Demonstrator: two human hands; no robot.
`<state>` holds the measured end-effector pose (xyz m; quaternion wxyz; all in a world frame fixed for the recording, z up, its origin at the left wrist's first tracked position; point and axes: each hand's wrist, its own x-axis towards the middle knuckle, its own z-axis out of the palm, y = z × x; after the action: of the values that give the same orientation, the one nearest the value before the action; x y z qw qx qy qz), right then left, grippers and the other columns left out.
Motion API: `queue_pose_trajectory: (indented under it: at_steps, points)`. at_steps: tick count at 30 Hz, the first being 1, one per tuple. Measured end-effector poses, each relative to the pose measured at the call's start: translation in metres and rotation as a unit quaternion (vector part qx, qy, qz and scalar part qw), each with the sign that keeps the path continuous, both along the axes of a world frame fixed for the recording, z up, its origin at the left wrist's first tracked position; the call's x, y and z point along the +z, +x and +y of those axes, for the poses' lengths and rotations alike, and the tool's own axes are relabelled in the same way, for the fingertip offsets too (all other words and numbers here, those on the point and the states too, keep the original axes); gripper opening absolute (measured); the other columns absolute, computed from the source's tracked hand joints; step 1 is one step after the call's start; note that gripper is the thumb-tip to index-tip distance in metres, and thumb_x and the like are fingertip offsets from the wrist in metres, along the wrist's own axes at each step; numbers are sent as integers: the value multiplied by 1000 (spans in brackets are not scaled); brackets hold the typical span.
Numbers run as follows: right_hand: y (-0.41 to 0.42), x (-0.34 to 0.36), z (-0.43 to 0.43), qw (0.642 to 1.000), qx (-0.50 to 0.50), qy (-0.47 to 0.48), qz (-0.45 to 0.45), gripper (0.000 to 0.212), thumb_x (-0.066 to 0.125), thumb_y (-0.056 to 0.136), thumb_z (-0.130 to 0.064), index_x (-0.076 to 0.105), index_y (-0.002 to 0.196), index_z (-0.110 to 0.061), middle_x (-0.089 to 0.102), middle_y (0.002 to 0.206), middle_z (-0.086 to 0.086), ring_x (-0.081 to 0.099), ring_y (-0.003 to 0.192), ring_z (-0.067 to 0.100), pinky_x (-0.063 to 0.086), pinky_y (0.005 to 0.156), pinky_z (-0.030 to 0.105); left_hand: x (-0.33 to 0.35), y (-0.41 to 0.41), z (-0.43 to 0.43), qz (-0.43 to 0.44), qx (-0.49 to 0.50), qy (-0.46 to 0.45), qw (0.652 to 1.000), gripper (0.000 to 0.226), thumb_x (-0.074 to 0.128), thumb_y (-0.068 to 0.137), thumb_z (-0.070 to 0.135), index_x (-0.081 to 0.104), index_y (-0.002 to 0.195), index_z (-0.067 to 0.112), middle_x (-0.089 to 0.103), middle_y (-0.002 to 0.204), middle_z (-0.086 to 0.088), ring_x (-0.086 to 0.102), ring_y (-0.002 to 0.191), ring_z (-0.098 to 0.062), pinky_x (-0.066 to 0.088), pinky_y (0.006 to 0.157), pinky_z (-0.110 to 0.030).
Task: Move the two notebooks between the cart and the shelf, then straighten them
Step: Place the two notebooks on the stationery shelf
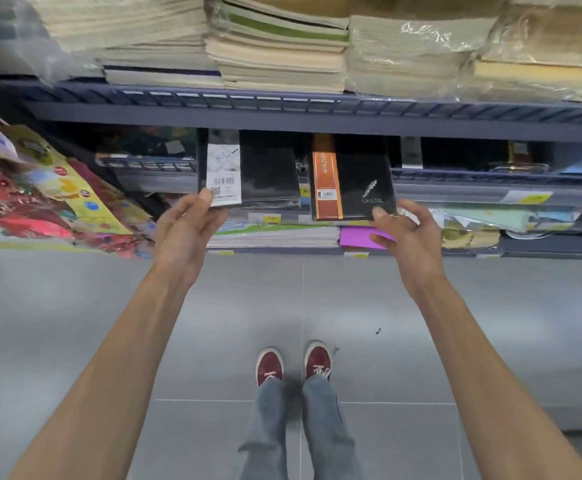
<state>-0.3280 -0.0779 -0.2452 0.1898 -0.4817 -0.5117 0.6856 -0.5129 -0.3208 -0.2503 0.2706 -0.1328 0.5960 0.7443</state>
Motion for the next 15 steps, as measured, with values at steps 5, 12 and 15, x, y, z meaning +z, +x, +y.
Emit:
queue_pose_trajectory:
  at_steps: [5,12,15]
  points:
    - [0,-13,1,995,31,94,-19,58,79,77,5,53,125,-14,75,95,2,71,87,22,56,91,46,-3,-4,-1,98,-34,-49,993,59,71,91,12,45,143,8,78,102,-3,73,96,-23,57,91,-35]
    - [-20,-25,0,989,3,146,22,43,81,77,-3,55,111,-9,73,103,13,73,90,26,59,85,41,-16,-6,4,209,-37,-103,972,51,75,85,1,56,133,4,75,114,-6,72,105,-23,56,94,-43]
    - [-31,-30,2,986,0,169,11,46,82,78,-10,55,115,-4,73,103,13,73,91,25,61,81,37,-21,-10,10,242,-19,-137,960,48,76,86,8,59,130,5,75,111,-3,73,100,-20,58,90,-39]
